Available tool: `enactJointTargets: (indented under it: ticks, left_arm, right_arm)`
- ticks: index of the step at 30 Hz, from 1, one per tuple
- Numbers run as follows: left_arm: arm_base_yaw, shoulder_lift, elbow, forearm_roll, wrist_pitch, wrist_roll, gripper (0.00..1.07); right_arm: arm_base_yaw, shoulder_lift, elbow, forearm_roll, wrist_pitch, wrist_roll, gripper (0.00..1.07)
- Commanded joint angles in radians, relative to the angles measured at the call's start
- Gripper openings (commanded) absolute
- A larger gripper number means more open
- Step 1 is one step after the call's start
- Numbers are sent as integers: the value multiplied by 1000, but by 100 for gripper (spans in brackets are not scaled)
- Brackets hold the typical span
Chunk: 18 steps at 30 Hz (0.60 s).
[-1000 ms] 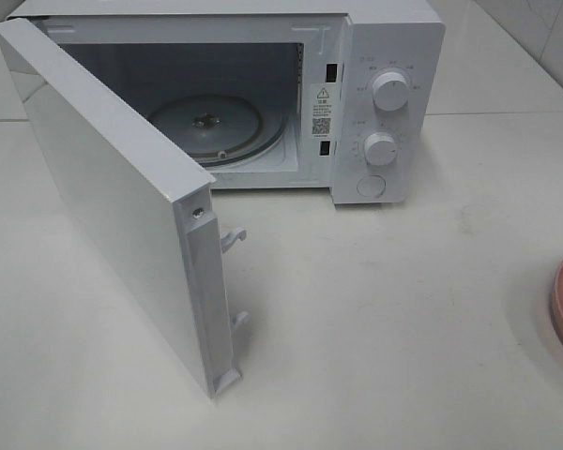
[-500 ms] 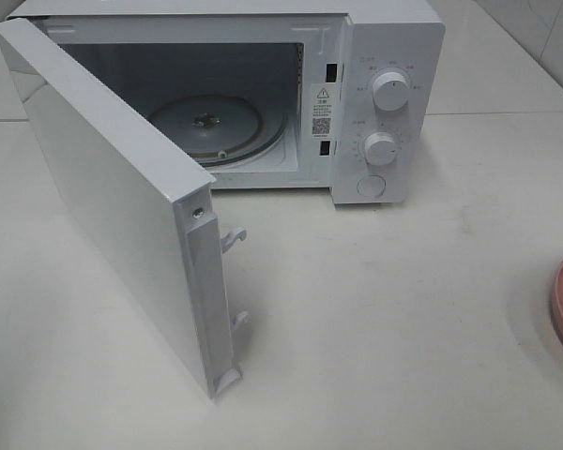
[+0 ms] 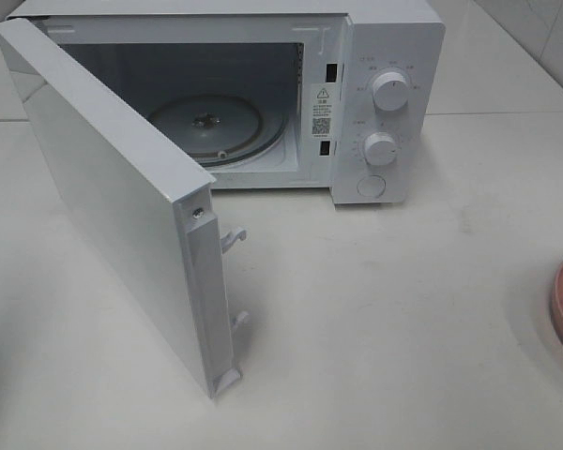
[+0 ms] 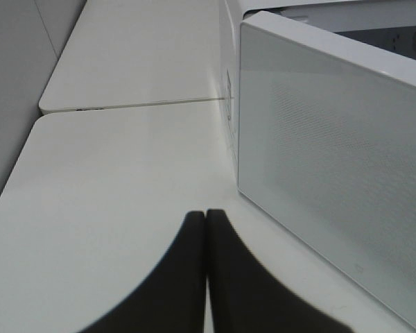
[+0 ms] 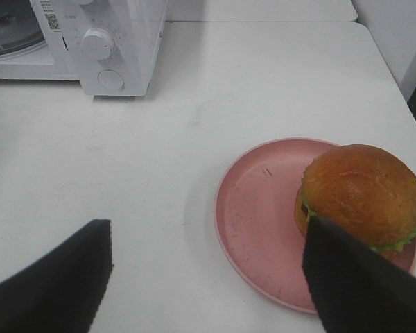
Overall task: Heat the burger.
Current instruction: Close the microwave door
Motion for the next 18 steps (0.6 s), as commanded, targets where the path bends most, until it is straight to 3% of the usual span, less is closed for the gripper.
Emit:
enactJointTargets:
  ticks: [1,5,11,18]
  left_arm:
    - [2,-1,32,-34,-96,9,0]
    - [2,-1,145,-60,-307,8,0]
    - [2,13,231,-60,-474,-6,0]
    - [2,93,246,-40,-526,-22,0]
  right_arm:
    - [-5,-31,3,3,2,-4,75]
    - [-5,-31,3,3,2,-4,75]
    - [-5,-31,3,3,2,-4,75]
    - [-5,-31,3,3,2,-4,75]
